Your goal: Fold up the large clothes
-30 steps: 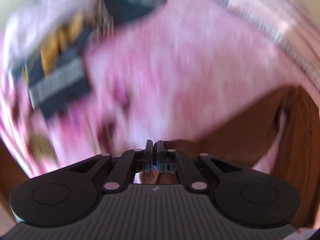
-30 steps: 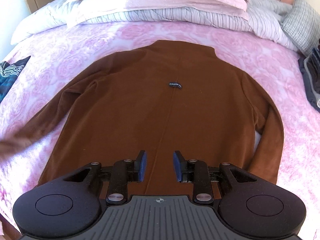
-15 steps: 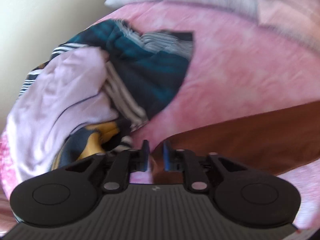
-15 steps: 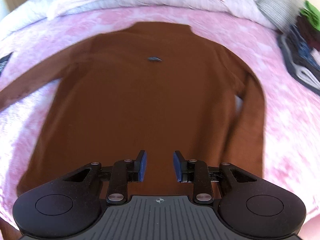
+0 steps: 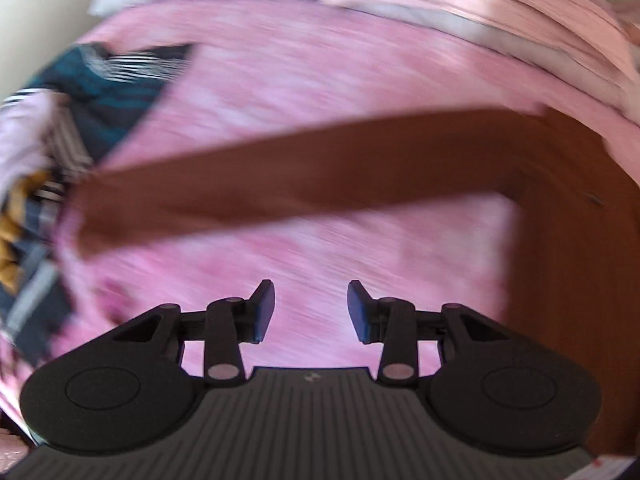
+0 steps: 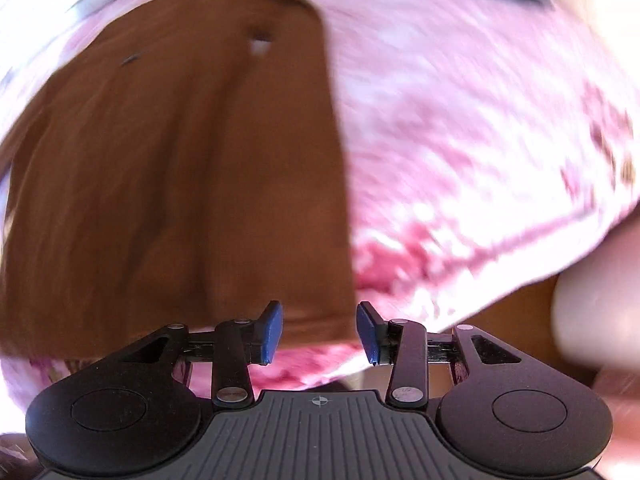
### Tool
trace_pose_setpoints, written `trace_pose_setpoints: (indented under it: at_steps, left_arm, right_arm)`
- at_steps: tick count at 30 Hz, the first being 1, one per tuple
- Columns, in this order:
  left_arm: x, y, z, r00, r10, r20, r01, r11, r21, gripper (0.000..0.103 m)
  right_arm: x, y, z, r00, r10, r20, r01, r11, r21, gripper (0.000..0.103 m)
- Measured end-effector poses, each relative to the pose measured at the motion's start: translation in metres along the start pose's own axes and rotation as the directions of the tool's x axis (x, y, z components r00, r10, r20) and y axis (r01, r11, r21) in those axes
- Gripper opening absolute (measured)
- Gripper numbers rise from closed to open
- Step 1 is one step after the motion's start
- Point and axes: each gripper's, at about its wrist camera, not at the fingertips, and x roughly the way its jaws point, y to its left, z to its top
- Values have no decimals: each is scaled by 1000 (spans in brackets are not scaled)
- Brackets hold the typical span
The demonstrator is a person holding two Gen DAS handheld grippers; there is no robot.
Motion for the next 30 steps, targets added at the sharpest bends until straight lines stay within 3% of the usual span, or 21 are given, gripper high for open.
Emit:
trace_pose_setpoints:
  at_steps: [5,8,11,15,19,24,27,29,30]
  left_arm:
    - [-10,-79,-26,998,-61,-18,62,997,35,35]
    - [-14,-113,-42,997,-68,-29,69,997,18,35]
    - [-22,-146,-54,998,-58,-37,59,998,17,34]
    - [-40,-175,-61,998,-59,-3,59,997,45,34]
    - [-51,-189,-61,998,-55,13,55,998,44,34]
    - [-61,-197,-65,999,-37,22,35,996,82,34]
    - [-61,-194,-69,1000,-8,14,7,995,97,34]
    - [-60,-190,-71,1000,7,7,-8,995,104,34]
    - [-60,-188,-73,1000,12,4,-12,994,107,34]
  right_arm:
    - [38,-46,8,984,176,-1,-174,976,132,38]
    - [51,-59,23,967,250,-46,-241,960,141,0]
    - [15,-80,51,967,253,31,-253,967,2,0]
    - [-36,-142,114,973,120,197,-91,985,-149,0]
    - [-39,-208,189,950,-80,301,160,955,-250,0]
    - [-4,-271,260,916,-238,323,326,910,-255,0]
    - [24,-271,283,889,-309,338,394,892,-222,0]
    - [58,-275,287,889,-368,272,429,877,-218,0]
    - [73,-276,290,900,-388,199,426,878,-216,0]
